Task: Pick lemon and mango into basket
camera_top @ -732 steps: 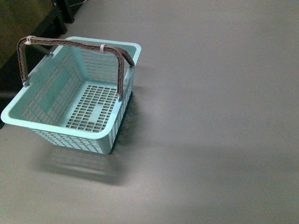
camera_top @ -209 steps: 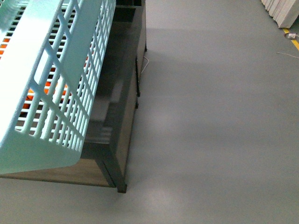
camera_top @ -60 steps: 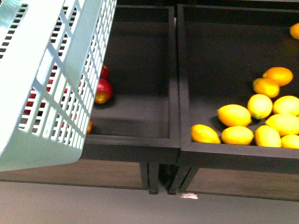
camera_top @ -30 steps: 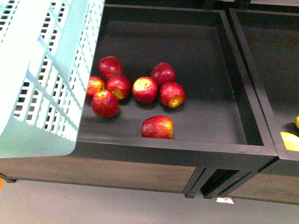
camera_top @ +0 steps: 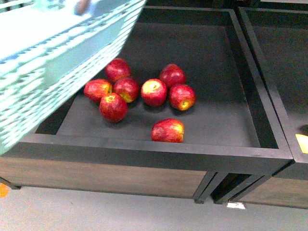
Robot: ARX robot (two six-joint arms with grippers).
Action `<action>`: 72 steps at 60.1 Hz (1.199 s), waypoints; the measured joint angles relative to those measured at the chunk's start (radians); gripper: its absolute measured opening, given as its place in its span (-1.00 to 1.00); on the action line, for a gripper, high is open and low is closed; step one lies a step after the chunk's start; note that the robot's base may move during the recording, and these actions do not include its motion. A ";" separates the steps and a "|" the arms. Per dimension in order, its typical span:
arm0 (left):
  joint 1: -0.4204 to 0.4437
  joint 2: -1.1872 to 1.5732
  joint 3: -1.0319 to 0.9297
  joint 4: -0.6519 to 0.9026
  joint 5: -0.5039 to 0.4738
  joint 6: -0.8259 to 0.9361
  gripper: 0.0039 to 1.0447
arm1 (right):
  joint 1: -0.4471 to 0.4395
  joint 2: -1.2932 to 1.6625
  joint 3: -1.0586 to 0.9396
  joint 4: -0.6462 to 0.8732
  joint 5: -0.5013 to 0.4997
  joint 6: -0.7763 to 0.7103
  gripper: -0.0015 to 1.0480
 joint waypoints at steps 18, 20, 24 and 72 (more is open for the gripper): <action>-0.176 0.272 0.290 0.002 0.286 0.098 -0.92 | 0.000 0.000 0.000 0.000 0.000 0.000 0.83; -0.192 0.273 0.290 0.005 0.303 0.093 -0.92 | 0.000 0.000 0.000 0.000 0.000 0.000 0.83; -0.223 0.267 0.282 0.023 0.337 0.080 -0.92 | 0.000 0.000 0.000 0.000 0.000 0.000 0.83; -0.275 0.171 0.154 0.056 0.341 0.079 -0.92 | -0.401 0.630 0.227 -0.056 -0.515 0.135 0.83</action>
